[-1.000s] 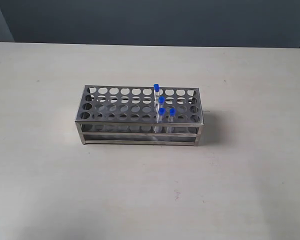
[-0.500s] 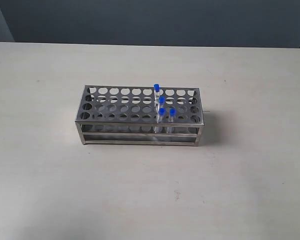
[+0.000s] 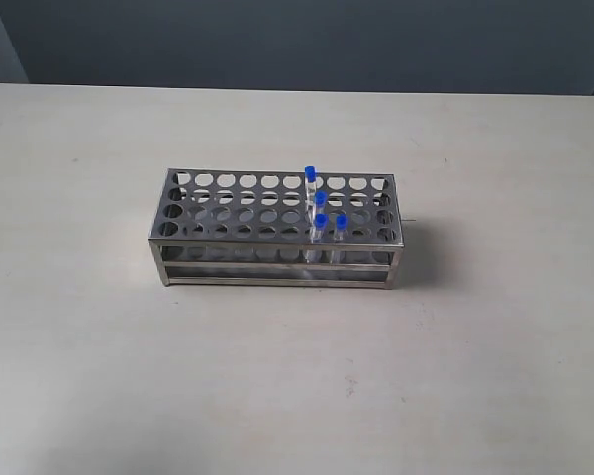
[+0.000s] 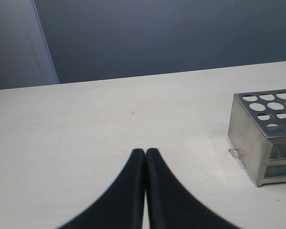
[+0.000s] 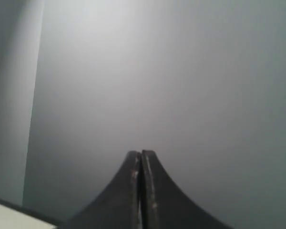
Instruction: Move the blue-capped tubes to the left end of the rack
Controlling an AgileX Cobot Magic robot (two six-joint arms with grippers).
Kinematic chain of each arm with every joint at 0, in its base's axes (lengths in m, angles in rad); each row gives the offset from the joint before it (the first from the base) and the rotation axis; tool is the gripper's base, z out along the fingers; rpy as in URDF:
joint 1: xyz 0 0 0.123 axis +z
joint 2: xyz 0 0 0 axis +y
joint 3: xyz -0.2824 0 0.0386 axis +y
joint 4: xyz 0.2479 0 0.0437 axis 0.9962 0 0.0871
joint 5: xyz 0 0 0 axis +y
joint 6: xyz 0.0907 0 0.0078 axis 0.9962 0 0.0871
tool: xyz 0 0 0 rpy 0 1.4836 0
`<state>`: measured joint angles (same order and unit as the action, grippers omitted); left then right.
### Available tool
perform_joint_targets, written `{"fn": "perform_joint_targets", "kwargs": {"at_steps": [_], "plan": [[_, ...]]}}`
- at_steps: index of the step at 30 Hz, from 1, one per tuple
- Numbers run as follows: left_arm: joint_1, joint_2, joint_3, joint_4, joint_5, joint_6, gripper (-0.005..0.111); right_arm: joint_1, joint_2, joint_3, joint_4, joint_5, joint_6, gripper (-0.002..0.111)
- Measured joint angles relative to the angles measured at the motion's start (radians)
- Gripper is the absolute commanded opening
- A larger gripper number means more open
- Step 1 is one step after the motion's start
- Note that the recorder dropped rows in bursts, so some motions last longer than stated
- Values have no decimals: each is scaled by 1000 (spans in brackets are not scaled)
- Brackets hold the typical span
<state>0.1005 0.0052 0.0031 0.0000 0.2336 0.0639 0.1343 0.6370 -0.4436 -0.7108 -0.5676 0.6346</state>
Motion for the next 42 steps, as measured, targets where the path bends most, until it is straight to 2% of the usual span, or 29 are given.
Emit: {"fn": "perform_joint_targets", "kwargs": {"at_steps": [4, 8, 12, 17, 19, 23, 25, 33, 42], "plan": [[0, 0, 0, 0, 0, 0, 1, 0, 149, 13, -37, -26, 21, -1], [0, 0, 0, 0, 0, 0, 1, 13, 280, 117, -63, -99, 30, -1], [0, 0, 0, 0, 0, 0, 1, 80, 405, 240, -42, -150, -59, -1], [0, 0, 0, 0, 0, 0, 1, 172, 537, 269, -10, -231, -179, 0], [0, 0, 0, 0, 0, 0, 1, 199, 605, 261, -6, -255, -220, 8], [0, 0, 0, 0, 0, 0, 1, 229, 754, 219, -21, -321, -283, 40], [0, 0, 0, 0, 0, 0, 1, 241, 833, 190, -38, -376, -314, 48], [0, 0, 0, 0, 0, 0, 1, 267, 1079, 55, -45, -469, -390, 49], [0, 0, 0, 0, 0, 0, 1, 268, 1209, -38, -45, -498, -396, 49]]}}
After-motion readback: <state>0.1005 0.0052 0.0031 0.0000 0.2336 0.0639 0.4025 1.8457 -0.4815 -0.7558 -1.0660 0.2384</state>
